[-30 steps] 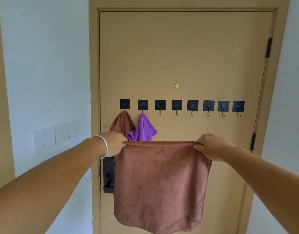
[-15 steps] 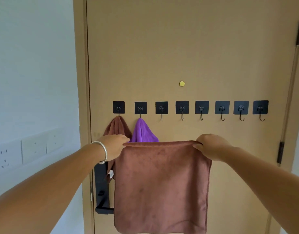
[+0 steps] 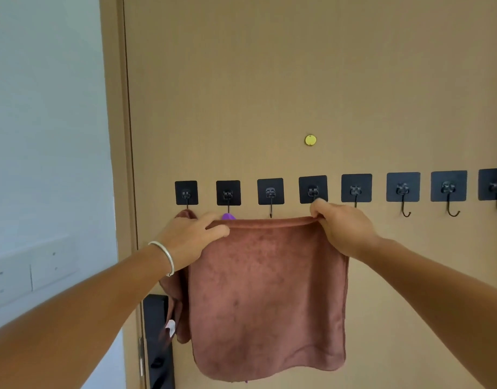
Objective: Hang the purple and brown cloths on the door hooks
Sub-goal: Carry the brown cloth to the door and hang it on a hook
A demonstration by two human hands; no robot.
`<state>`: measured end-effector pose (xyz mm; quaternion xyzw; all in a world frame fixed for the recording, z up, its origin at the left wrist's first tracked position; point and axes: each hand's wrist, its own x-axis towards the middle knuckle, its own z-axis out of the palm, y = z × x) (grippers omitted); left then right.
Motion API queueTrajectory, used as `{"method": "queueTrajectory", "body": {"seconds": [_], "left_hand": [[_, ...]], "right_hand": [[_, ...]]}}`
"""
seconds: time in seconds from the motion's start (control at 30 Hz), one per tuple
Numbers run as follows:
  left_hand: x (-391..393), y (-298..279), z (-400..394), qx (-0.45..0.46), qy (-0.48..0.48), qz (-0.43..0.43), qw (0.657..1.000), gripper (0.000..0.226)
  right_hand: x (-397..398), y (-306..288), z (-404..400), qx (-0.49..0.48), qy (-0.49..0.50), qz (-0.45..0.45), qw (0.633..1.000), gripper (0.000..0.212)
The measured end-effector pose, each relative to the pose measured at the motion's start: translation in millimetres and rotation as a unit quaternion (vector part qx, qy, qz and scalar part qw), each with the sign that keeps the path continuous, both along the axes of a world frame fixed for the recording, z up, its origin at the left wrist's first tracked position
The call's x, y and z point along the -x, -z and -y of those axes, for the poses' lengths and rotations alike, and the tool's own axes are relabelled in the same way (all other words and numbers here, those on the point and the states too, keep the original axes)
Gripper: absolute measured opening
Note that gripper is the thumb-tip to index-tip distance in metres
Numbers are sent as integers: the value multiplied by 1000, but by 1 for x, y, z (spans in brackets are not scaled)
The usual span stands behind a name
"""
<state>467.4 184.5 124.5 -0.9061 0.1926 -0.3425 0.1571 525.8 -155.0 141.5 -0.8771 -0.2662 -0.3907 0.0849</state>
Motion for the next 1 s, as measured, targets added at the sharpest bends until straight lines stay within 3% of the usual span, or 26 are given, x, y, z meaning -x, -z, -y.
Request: {"method": "queueTrajectory", "body": {"seconds": [0.07, 0.13, 0.2, 0.27, 0.4, 0.47, 0.6, 0.77, 1.0], "left_hand": [[-7, -2, 5, 3, -6, -1, 1000, 33], [-17, -6, 7, 4, -9, 21, 1000, 50], [-30, -11, 6, 12, -30, 27, 999, 72], [-42, -16, 9, 37, -54, 19, 998, 79], [-63, -30, 28, 93, -103, -16, 990, 45], [-70, -31, 45, 36, -137, -33, 989, 48], [-78, -21, 74, 7, -161, -56, 985, 29], [-83, 17, 94, 28, -133, -140, 981, 35], [-81, 63, 96, 117, -90, -309, 939, 57]], "right_hand": [[-8, 0, -3, 78, -1, 34, 996, 30], [-17, -3, -4, 152, -9, 47, 987, 36], [-27, -8, -6, 169, 0, 46, 985, 47], [-35, -13, -12, 158, 34, 36, 986, 54], [-46, -19, -31, 164, 102, 0, 981, 50], [-49, -19, -41, 179, 131, -19, 975, 42], [-50, 3, -60, 195, 152, -61, 967, 29], [-52, 38, -76, 197, 120, -93, 969, 29], [-60, 81, -69, 138, 56, -106, 983, 56]]}}
